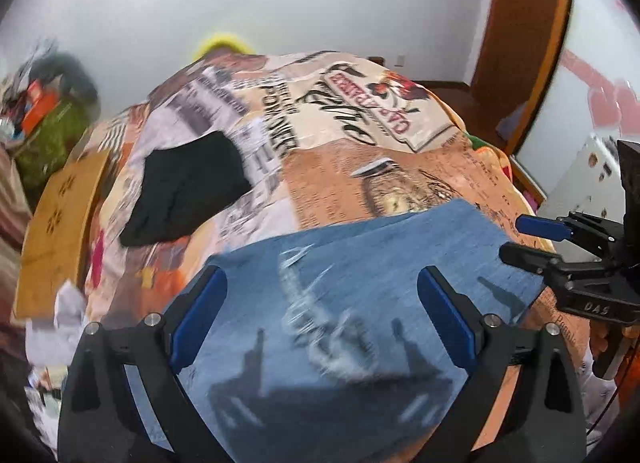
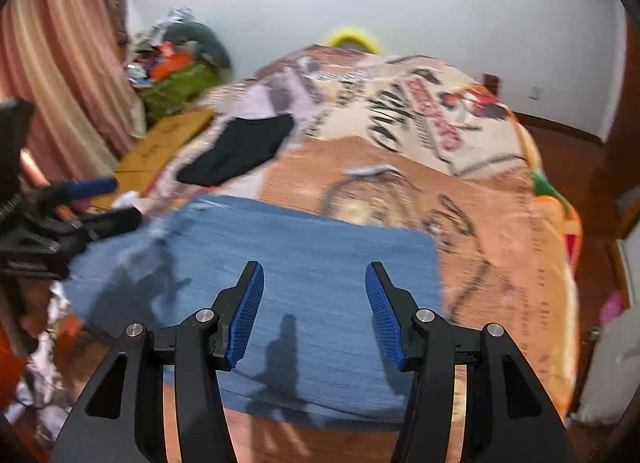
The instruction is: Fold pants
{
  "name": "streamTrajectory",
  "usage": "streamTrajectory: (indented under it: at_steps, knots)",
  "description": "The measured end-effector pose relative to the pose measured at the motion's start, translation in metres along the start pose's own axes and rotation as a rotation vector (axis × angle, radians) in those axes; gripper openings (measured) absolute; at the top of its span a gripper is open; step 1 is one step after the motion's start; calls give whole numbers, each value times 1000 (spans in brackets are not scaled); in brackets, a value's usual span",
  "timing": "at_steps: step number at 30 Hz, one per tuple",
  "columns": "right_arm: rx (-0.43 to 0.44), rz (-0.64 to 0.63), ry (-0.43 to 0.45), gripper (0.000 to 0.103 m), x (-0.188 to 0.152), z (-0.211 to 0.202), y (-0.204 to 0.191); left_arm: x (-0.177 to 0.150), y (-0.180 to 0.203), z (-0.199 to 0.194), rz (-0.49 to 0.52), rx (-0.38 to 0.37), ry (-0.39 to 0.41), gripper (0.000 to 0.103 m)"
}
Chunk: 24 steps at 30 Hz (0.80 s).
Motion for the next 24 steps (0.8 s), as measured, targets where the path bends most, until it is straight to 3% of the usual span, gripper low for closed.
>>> streamTrajectory:
  at_steps: [5,10,16,24]
  knots:
    - [-5,49,-75,49,-31,10,16,-15,31,26,70,-8,-54,95]
    - [-10,35,-110,49,-58,9,18,-52,34,43,134,25,-142,95]
    - [3,99,-98,49,-68,-3,24,-75,19,43,53,-6,-189,96]
    - [-37,70,-110,49,-68,-13,22,-81,16,25,55,-3,-180,96]
Point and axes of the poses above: each gripper's, at about its wrist camera, not at the fingertips, and z roughly the way its jaws point, y to its right, x to its top, the point moved 8 cm from there along z, roughly the way its jaws point, and after that the axes turned 14 degrees about y, right-handed, at the moved point
